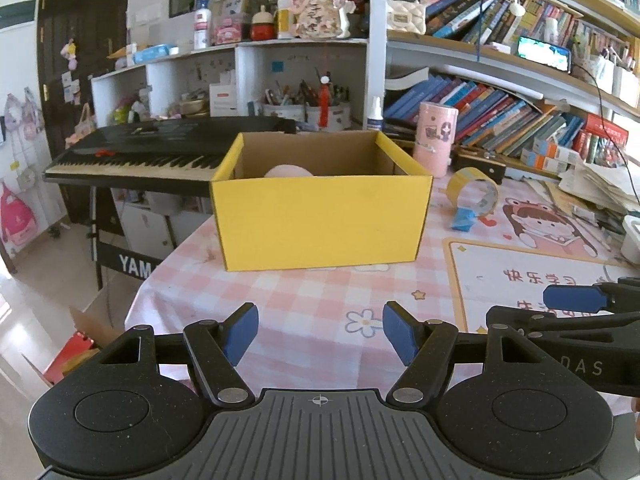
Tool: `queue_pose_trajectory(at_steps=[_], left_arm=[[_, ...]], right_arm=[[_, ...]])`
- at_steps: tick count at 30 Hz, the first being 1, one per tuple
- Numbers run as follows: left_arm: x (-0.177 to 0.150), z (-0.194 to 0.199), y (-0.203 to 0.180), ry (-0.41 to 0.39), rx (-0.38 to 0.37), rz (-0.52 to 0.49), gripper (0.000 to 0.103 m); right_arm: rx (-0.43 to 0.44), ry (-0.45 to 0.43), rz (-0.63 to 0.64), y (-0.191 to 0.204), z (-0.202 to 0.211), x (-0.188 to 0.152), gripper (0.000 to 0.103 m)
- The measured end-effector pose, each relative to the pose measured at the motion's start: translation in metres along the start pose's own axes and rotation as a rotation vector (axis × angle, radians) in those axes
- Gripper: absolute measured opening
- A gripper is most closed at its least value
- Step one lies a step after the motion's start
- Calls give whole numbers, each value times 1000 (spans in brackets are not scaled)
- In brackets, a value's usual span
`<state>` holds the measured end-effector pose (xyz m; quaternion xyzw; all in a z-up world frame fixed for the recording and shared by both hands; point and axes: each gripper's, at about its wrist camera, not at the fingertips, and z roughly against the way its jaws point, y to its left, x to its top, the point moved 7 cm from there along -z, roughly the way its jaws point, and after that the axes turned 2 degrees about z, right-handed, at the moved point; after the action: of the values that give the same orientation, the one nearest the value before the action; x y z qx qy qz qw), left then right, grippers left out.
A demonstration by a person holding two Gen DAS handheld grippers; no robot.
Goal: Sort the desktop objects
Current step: 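Move both open tools toward the blue item and yellow tape roll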
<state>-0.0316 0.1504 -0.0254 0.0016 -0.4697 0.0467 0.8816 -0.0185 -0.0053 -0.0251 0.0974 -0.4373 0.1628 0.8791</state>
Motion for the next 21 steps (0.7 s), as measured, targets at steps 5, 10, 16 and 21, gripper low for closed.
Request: queue_pose_trajectory(at_steps=[5,10,16,21], left_arm=[[3,-8,-11,7,-22,-12,70],[7,-17,-27,14,-41,-29,70],[13,-31,-50,25,-56,-40,70],[22,-45,-73,31,-63,-45,70]], right_arm=[[-22,-1,-13,-11,0,0,60],[-43,7,-38,-28,-3,-1,60],[-57,14,-57,-54,-9,0,60],[-63,22,-66,-81,-15,7,60]])
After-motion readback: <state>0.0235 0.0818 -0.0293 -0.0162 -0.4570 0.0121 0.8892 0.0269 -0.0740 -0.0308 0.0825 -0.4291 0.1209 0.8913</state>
